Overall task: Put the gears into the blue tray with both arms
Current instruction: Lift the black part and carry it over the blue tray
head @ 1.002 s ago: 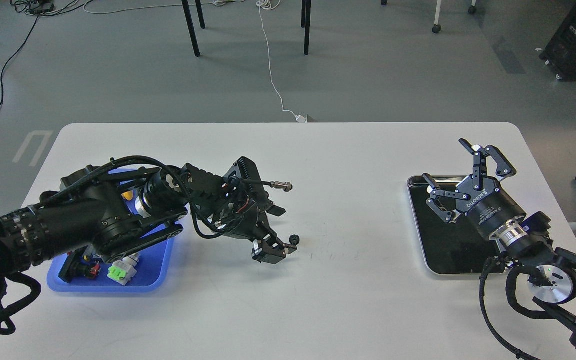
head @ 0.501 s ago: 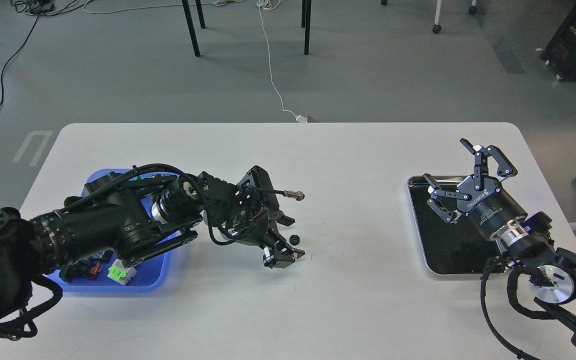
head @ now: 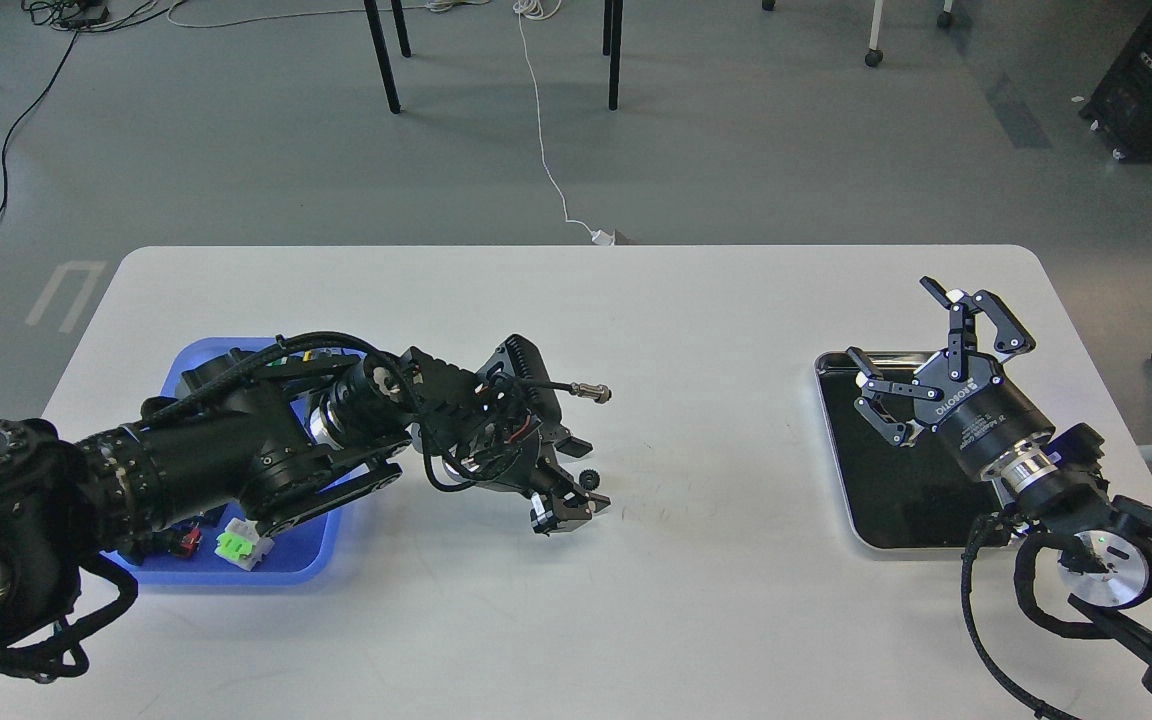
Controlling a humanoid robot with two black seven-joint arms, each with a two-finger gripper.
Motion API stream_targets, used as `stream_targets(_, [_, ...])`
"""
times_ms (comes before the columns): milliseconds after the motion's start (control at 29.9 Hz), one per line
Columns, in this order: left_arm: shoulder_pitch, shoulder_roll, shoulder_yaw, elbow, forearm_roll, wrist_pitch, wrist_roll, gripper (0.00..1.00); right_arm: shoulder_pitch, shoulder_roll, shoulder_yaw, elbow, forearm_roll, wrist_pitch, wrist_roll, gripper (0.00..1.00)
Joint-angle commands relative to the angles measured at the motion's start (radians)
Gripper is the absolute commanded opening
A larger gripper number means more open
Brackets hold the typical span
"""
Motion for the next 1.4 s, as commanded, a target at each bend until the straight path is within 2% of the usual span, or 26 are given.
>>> stream_targets(0, [0.012, 0.003, 0.000, 0.000, 0.000, 0.000, 0.000, 0.63, 0.000, 0.000, -0.001, 0.000, 0.000, 0.000, 0.000, 0.98])
stream_targets(100, [0.013, 0.001, 0.000, 0.005, 0.000, 0.000, 0.000, 0.60, 0.000, 0.000, -0.001, 0.000, 0.000, 0.000, 0.000, 0.98])
stream_targets(200, [0.013, -0.002, -0.001, 0.008, 0.000, 0.004, 0.000, 0.53, 0.000, 0.000, 0.001, 0.000, 0.000, 0.000, 0.000, 0.98])
stream_targets(301, [0.013, -0.002, -0.001, 0.009, 0.000, 0.007, 0.000, 0.40, 0.000, 0.000, -0.001, 0.000, 0.000, 0.000, 0.000, 0.98])
stream_targets(468, [0.015, 0.000, -0.001, 0.018, 0.000, 0.024, 0.000, 0.28, 0.000, 0.000, -0.001, 0.000, 0.000, 0.000, 0.000, 0.98])
stream_targets(535, [0.022, 0.004, -0.001, 0.018, 0.000, 0.024, 0.000, 0.26, 0.000, 0.000, -0.001, 0.000, 0.000, 0.000, 0.000, 0.98])
stream_targets(802, [0.016, 0.029, -0.015, 0.002, 0.000, 0.027, 0.000, 0.26, 0.000, 0.000, -0.001, 0.001, -0.003, 0.000, 0.000, 0.98])
stream_targets(1002, [-0.031, 0.182, -0.020, -0.126, 0.000, 0.020, 0.000, 0.26, -0.001, 0.000, -0.002, 0.001, -0.003, 0.000, 0.000, 0.98])
stream_targets(1203, [-0.053, 0.426, -0.020, -0.277, -0.005, -0.020, 0.000, 0.27, -0.001, 0.002, -0.007, 0.003, -0.009, 0.000, 0.000, 0.98])
stream_targets(1370, [-0.041, 0.607, -0.020, -0.293, -0.043, -0.032, 0.000, 0.27, 0.000, 0.006, -0.007, 0.005, -0.012, -0.008, 0.000, 0.98])
